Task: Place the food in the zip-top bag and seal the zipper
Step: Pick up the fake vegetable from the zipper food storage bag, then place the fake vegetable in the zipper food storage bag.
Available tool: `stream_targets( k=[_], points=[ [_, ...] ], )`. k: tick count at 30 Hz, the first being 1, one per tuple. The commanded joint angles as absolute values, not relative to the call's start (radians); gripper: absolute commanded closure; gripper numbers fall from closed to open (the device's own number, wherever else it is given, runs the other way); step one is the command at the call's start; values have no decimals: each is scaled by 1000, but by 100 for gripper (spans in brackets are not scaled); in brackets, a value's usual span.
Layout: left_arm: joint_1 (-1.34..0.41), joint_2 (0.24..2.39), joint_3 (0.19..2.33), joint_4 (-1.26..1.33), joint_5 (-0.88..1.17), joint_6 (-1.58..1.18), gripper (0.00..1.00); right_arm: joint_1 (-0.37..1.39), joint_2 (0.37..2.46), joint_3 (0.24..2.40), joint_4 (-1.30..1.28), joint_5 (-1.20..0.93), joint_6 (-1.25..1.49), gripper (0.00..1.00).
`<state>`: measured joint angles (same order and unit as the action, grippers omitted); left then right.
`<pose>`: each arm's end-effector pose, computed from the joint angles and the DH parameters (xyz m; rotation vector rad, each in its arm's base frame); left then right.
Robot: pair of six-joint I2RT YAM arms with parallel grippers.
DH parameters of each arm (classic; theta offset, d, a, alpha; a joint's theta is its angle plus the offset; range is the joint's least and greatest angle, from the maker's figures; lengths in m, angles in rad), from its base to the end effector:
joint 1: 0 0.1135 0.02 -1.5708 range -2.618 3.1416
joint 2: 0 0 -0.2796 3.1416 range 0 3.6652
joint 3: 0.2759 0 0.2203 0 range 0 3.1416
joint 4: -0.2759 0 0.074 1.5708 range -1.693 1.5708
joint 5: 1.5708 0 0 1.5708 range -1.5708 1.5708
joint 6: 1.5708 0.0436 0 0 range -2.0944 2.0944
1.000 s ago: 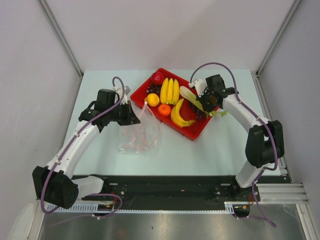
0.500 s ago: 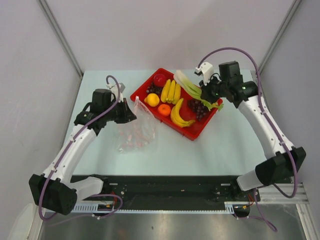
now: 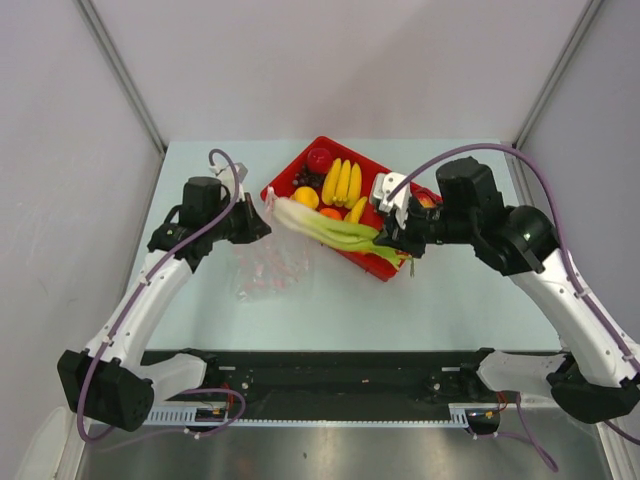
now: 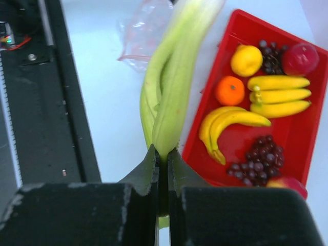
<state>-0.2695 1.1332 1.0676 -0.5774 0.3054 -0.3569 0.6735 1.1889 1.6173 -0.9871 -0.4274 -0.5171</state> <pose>0.1984 -0.0684 0.3434 0.0751 2.2638 -0.6788 0.1295 0.1264 0.4553 -1.3907 1.6018 0.5468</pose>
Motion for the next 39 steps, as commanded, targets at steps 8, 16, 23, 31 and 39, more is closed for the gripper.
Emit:
stream_targets(
  k=[8, 16, 23, 31, 39],
  points=[
    [-261, 1066, 1077, -528, 296, -316, 100, 799, 1169, 1571, -1014, -371, -466, 100],
    [-267, 1026, 1074, -526, 307, -296, 100, 802, 1201, 1549, -1011, -383, -437, 100],
    [-281, 1022, 1043, -508, 405, -314, 100, 798, 1232, 1529, -847, -387, -377, 100],
    [-275, 994, 1023, -459, 471, -333, 100, 796, 1191, 1562, -720, -474, -367, 100],
    [-245, 1006, 1022, -436, 554, -356, 100, 805, 1126, 1554, -660, -499, -356, 100]
  ],
)
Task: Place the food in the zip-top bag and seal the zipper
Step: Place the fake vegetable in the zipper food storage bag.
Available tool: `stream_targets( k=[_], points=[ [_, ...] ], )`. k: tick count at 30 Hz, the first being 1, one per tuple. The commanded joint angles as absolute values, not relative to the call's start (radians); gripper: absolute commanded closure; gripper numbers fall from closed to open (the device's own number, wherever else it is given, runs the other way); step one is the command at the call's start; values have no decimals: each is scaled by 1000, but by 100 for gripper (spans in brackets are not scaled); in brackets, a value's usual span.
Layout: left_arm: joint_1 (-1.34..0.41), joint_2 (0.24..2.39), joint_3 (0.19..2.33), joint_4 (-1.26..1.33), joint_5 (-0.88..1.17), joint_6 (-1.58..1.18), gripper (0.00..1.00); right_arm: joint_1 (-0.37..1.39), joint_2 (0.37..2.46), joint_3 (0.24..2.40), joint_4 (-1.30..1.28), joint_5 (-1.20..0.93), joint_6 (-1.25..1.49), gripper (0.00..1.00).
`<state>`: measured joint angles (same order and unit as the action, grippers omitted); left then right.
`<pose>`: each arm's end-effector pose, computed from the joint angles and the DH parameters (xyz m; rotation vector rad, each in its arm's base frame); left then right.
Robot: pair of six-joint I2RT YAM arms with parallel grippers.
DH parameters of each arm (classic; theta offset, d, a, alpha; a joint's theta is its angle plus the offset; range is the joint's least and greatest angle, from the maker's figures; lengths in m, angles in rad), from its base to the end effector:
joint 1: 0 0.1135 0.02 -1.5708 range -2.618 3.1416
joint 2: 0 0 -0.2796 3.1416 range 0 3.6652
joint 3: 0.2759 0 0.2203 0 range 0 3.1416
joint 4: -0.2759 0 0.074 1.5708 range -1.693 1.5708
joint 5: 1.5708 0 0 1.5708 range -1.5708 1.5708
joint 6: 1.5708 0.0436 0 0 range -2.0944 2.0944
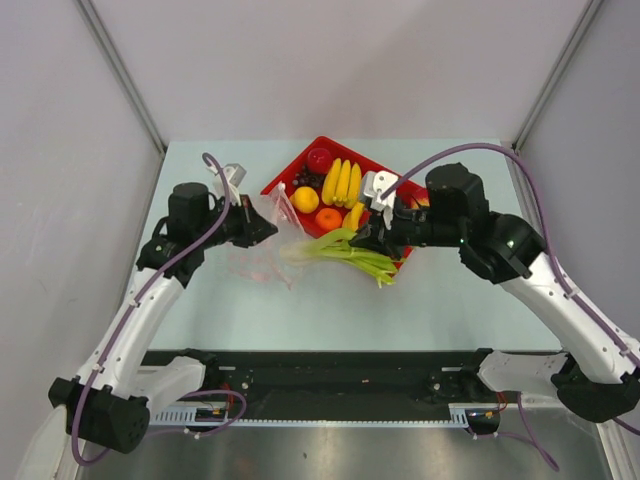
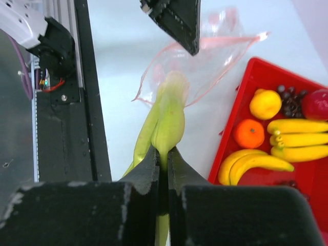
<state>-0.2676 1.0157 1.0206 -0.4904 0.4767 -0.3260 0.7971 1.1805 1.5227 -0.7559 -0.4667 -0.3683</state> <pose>0.1722 -0.0680 0.3596 0.2445 2.0931 -0.8522 0.1233 0.1543 0.4543 -1.3520 1.4905 0.7381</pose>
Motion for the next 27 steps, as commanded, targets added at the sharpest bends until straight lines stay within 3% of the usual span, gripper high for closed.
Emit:
stream_targets(
  k=[1, 10, 19, 27],
  points=[
    [-241, 1014, 1023, -434, 567, -362, 100, 804, 1115, 1546, -660, -499, -367, 100],
    [-242, 1026, 1020, -354, 701, -501, 100, 853, 1112, 1399, -543, -373, -389, 100],
    [-258, 1048, 963, -357, 664, -549, 100, 914, 1132, 1243, -506, -206, -463, 100],
    [-294, 1124, 907, -267, 591, -617, 100, 677, 1150, 1089, -404, -327, -581, 100]
  ],
)
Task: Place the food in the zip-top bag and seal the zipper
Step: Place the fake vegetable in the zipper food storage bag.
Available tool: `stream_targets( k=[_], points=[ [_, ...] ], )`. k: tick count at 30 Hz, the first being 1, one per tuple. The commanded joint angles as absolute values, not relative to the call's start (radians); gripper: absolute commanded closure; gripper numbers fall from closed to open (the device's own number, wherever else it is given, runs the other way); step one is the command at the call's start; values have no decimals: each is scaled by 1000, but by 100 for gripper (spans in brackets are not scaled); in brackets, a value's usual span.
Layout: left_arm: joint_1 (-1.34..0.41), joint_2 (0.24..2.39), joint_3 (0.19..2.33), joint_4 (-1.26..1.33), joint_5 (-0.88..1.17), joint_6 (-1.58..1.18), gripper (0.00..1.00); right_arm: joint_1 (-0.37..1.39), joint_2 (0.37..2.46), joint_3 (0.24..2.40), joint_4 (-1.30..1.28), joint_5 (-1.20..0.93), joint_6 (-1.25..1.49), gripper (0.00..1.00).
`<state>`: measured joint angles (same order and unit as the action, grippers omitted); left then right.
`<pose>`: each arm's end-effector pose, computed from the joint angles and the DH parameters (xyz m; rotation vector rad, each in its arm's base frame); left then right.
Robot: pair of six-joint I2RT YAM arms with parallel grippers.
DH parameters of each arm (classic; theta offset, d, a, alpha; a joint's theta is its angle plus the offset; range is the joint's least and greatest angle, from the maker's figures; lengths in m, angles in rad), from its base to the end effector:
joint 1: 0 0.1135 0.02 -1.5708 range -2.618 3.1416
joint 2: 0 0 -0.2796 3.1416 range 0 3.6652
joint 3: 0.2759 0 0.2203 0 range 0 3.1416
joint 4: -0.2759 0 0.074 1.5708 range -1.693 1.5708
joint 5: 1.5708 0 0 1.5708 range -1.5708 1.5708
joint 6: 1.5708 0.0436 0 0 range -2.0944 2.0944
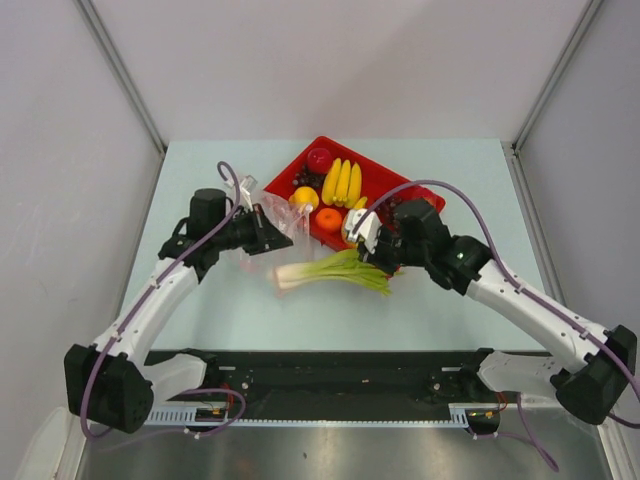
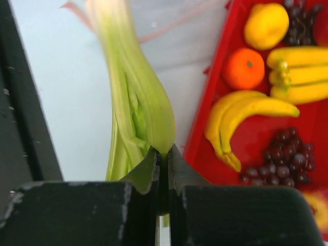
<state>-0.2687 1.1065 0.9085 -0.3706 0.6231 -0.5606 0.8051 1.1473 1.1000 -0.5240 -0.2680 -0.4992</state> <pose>0.1925 -0.0794 0.3217 0.0641 2.2380 -1.1364 0.1423 0.1646 0.3556 -1.4301 1.6122 0.4651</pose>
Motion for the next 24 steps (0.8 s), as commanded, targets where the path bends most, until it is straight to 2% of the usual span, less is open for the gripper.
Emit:
stream_targets(
  k=[1, 3, 12, 16, 18, 20, 21, 22, 24],
  points=[
    [-298, 1140, 911, -246, 577, -623, 100, 645, 1172, 1092, -393, -339, -594, 100],
    [-301, 1158, 913, -223, 551, -635, 100, 573, 1196, 1117, -382, -400, -607, 100],
    [-310, 1321, 916, -198, 456, -652, 100, 465, 1390, 1117, -435, -526, -860, 99],
    [-314, 1373, 943, -210, 465, -626, 100, 442, 1453, 1118, -465, -535, -1015, 87],
    [-316, 1391, 959, -215, 474, -621, 100, 431, 1489, 1124, -471, -537, -1070, 83],
    [-316, 1399, 974, -222, 483, -618, 100, 423, 1515, 1152, -501, -541, -1100, 75],
    [-314, 1408, 980, -225, 483, -617, 100, 419, 1535, 1164, -517, -546, -1120, 68],
    [-316, 1413, 985, -235, 486, -611, 100, 413, 1546, 1178, -532, -551, -1124, 48],
    [-318, 1419, 999, -242, 489, -601, 100, 396, 1554, 1224, -596, -584, -1146, 34]
  ],
)
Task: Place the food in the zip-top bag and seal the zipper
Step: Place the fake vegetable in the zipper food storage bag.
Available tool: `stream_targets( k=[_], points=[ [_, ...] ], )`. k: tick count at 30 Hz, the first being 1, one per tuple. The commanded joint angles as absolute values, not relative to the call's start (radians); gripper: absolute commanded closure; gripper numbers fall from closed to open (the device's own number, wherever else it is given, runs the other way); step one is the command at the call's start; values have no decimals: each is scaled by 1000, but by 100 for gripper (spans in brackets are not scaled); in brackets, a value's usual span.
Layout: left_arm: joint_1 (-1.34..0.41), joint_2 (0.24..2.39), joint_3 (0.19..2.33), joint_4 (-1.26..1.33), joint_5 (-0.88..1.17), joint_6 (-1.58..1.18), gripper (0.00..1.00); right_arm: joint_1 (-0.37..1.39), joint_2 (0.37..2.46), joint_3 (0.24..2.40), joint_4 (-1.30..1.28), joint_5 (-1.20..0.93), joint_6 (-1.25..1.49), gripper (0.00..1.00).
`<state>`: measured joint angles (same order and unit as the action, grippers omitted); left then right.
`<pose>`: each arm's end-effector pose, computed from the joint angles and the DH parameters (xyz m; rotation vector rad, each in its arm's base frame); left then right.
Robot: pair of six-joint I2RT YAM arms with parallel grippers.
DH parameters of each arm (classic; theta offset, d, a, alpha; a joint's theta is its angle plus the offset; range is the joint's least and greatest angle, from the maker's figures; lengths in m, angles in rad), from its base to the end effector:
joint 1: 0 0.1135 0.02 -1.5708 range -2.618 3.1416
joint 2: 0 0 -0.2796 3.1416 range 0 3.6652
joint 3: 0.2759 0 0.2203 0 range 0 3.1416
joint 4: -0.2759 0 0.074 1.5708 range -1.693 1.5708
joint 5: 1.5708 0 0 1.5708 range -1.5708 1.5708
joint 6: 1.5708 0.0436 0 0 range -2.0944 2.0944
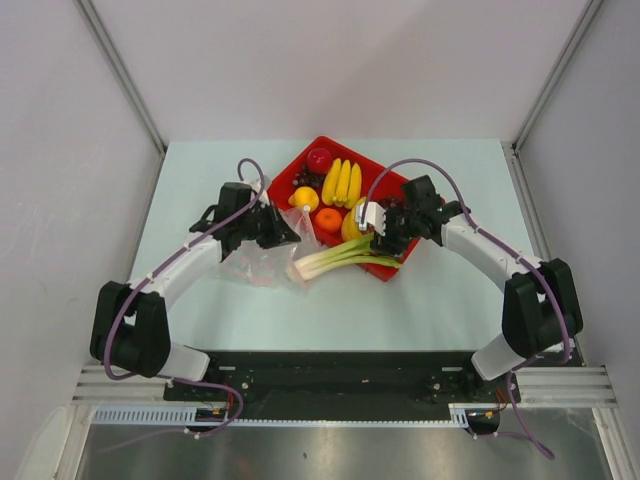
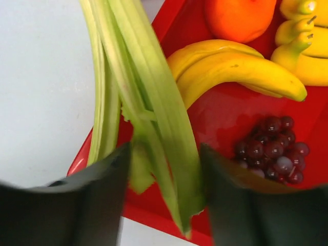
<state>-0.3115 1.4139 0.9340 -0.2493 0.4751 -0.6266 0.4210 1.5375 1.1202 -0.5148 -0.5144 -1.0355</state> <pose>0.2567 -0.1036 0.2699 -0.1200 2.4177 -1.0066 0.2610 0.1404 0.2720 -1.7270 1.6277 0.3563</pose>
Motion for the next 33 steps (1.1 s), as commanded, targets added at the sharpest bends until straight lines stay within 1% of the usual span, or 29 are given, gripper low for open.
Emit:
stream_targets(
  k=[1, 6, 9, 11, 12, 13, 15, 19, 22, 25, 28, 33],
  points=[
    [-318, 1423, 1000, -248, 491, -594, 100, 391, 1557, 1236, -623, -604, -1167, 30],
    [-318, 1430, 1012, -249, 491, -588, 100, 391, 1539, 1261, -745, -606, -1279, 23],
    [-318, 1436, 1015, -252, 494, -586, 100, 391, 1535, 1301, -787, -585, -1290, 19],
    [-318, 1434, 1014, -256, 492, -584, 100, 390, 1539, 1350, -855, -581, -1269, 11],
    [-318, 1434, 1011, -258, 492, -583, 100, 391, 1540, 1376, -891, -590, -1267, 0],
    [-318, 1434, 1012, -258, 495, -581, 100, 399, 1539, 1420, -922, -609, -1264, 0],
    [-318, 1433, 1005, -255, 497, -583, 100, 422, 1526, 1428, -953, -601, -1243, 0],
    [-318, 1437, 1006, -253, 503, -584, 100, 491, 1525, 1367, -876, -513, -1204, 0],
    [-318, 1443, 1012, -258, 512, -583, 100, 514, 1592, 1380, -861, -477, -1195, 0],
    [-318, 1445, 1019, -264, 517, -577, 100, 508, 1667, 1443, -877, -479, -1192, 0],
    [-318, 1442, 1019, -270, 518, -571, 100, 509, 1738, 1500, -934, -488, -1221, 0],
    [-318, 1437, 1020, -279, 512, -558, 100, 511, 1792, 1506, -994, -480, -1281, 0]
  ],
)
